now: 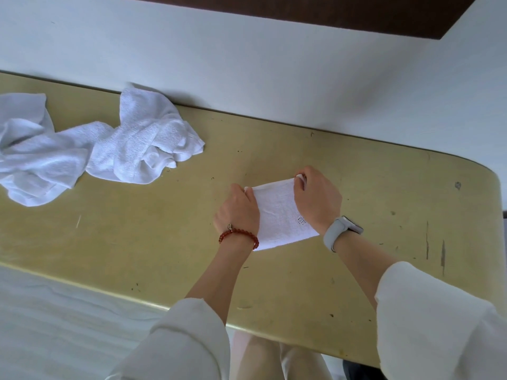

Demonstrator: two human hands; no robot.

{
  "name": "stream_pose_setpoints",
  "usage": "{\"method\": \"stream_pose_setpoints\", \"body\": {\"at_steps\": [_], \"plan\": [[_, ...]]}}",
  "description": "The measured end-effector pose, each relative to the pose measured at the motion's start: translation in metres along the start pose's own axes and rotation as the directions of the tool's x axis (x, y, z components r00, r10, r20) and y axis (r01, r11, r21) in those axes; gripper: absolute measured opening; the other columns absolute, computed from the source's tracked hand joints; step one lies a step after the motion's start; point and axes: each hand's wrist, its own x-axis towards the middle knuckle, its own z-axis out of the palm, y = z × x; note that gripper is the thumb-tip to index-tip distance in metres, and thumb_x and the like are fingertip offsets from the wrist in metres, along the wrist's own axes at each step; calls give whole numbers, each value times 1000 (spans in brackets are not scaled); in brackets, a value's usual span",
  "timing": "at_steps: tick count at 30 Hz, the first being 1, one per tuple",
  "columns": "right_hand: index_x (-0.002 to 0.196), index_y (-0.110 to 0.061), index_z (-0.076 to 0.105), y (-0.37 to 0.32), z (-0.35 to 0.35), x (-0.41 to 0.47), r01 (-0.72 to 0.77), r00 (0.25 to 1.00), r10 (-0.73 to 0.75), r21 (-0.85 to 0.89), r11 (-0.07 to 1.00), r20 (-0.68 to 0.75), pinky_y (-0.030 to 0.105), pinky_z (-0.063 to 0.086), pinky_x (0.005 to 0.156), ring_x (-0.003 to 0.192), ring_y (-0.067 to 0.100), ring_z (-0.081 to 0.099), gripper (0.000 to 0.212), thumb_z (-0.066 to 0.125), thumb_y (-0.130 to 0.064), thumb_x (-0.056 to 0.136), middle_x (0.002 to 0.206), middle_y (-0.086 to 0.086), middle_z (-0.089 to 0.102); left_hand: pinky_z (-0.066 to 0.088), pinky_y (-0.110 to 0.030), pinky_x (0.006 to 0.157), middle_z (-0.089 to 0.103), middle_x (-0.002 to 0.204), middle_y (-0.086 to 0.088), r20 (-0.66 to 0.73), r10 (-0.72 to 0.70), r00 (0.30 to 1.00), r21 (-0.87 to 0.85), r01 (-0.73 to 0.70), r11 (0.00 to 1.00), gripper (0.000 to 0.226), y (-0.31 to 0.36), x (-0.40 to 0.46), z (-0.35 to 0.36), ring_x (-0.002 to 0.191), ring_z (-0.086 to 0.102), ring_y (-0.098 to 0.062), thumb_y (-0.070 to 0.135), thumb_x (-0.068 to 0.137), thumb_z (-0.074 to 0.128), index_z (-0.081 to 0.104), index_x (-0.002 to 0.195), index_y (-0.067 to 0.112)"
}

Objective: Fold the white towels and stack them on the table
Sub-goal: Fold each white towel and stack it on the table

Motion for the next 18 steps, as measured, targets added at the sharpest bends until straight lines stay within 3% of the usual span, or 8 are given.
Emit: {"method": "stream_pose_setpoints", "body": {"at_steps": [3, 6, 8, 10, 13, 15, 18], "plan": [[102, -13, 52, -1, 1, 1, 49, 999, -47, -91, 995, 19, 28, 31, 57, 68, 22, 49, 21, 34, -20, 96, 99, 3, 59, 31, -29, 55, 46, 61, 0, -9, 25, 1000, 97, -24, 995, 26, 1, 0, -2, 61, 49, -28, 36, 98, 24, 35, 87, 15], [113, -12, 49, -2, -4, -4, 65, 996, -72, -125, 990, -52, 31, 36, 63, 81, 26, 51, 26, 39, -25, 94, 105, 8, 56, 37, -31, 61, 56, 81, -2, -149, 55, 987, 40, -49, 998, 26, -6, -3, -2, 76, 55, -26, 36, 95, 33, 44, 95, 12], [116, -10, 49, 5, -8, -14, 220, 938, -263, -202, 955, -224, 37, 41, 73, 89, 30, 54, 31, 38, -23, 90, 105, 11, 57, 39, -34, 70, 60, 98, -5, -368, 222, 903, 42, -223, 974, 27, -16, -10, 3, 90, 55, -26, 29, 90, 39, 53, 103, 10], [119, -10, 48, 14, -5, -27, 421, 832, -493, -287, 860, -255, 43, 40, 87, 101, 28, 54, 35, 35, -16, 87, 112, 10, 58, 35, -36, 80, 62, 111, -8, -444, 439, 781, 114, -437, 892, 31, -24, -20, 13, 105, 52, -24, 16, 85, 38, 56, 109, 9], [124, -8, 50, 20, 8, -34, 537, 799, -601, -428, 727, -19, 51, 30, 104, 123, 25, 47, 43, 32, -18, 87, 131, 10, 52, 29, -39, 92, 57, 127, -10, -300, 618, 726, 199, -586, 785, 40, -26, -29, 29, 122, 49, -25, 9, 85, 34, 50, 121, 5], [126, -9, 52, 22, 15, -31, 513, 843, -524, -477, 713, 122, 55, 32, 103, 128, 24, 44, 47, 28, -27, 90, 137, 9, 48, 28, -45, 100, 50, 136, -10, -186, 596, 781, 246, -551, 798, 45, -28, -27, 36, 128, 45, -24, 18, 89, 29, 43, 129, 4], [135, -13, 42, 31, 23, -25, 503, 862, -466, -457, 733, 202, 56, 24, 106, 136, 19, 27, 52, 26, -35, 91, 144, 8, 39, 27, -49, 107, 40, 144, -9, -82, 552, 830, 308, -506, 806, 55, -34, -22, 40, 135, 30, -21, 31, 90, 26, 33, 137, 4]]}}
